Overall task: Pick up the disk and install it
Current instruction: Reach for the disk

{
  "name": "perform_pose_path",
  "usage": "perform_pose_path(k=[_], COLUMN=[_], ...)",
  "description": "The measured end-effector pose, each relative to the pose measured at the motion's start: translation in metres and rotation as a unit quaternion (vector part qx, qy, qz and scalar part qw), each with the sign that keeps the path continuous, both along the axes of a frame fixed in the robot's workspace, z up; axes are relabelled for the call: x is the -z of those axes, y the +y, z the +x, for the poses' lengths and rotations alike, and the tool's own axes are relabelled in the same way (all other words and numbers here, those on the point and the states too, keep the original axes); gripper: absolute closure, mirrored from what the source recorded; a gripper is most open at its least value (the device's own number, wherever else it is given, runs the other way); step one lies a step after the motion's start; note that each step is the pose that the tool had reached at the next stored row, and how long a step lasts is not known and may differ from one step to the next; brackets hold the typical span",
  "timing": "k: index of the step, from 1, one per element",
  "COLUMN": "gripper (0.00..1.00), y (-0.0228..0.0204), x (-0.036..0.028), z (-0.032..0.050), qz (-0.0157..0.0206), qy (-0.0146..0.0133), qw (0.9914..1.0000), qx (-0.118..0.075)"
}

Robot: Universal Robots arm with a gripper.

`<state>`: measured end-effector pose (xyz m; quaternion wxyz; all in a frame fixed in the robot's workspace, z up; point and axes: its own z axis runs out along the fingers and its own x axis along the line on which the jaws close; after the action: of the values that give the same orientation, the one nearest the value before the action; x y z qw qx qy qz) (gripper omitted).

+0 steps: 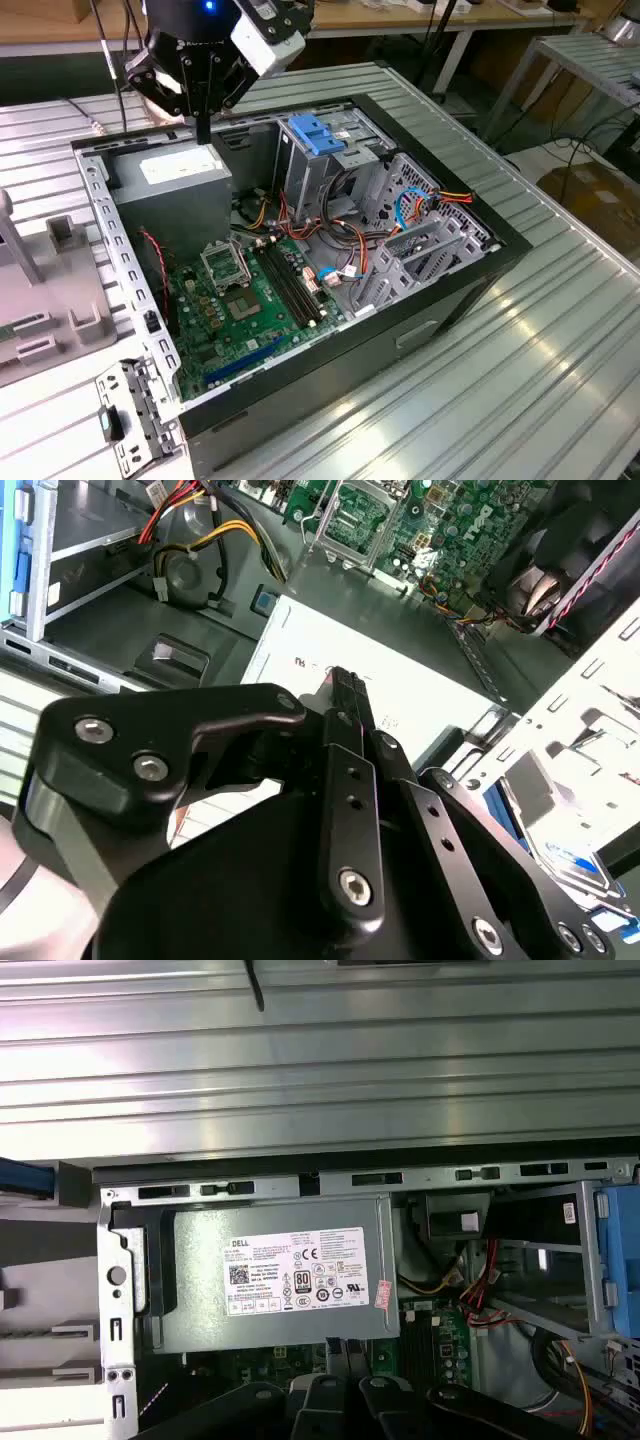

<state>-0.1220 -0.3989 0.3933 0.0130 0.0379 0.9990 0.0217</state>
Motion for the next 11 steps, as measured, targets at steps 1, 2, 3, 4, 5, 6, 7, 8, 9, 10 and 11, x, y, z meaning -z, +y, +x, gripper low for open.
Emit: perform_pose_path(k=[1,2,3,4,5,6,7,8,9,10,11], gripper=[0.89,0.89,0.89,0.89,0.89,0.89,0.89,0.89,0.89,0.89,0.89], y=[0.0000,0.0000,0.0000,0.0000,0.0000,0.0000,0.0000,0.0000,0.0000,0.0000,0.0000], x=[0.0000,0.0000,0.0000,0.0000,0.0000,0.0000,0.0000,0.0000,0.0000,0.0000,0.0000], z=[-0.0006,-0.0015,-0.0023,-0.0035,-0.0043,-0.0049,-0.0053,-0.0058,-0.0062,-0.0066,-0.0070], qz=[0.0000,0.0000,0.0000,0.0000,0.0000,0.0000,0.0000,0.0000,0.0000,0.0000,0.0000], qy=[0.0000,0.0000,0.0000,0.0000,0.0000,0.0000,0.0000,0.0000,0.0000,0.0000,0.0000], qw=[1.00000,1.00000,1.00000,1.00000,1.00000,1.00000,1.00000,1.00000,1.00000,1.00000,1.00000], qx=[0.000,0.000,0.000,0.000,0.000,0.000,0.000,0.000,0.000,0.000,0.000])
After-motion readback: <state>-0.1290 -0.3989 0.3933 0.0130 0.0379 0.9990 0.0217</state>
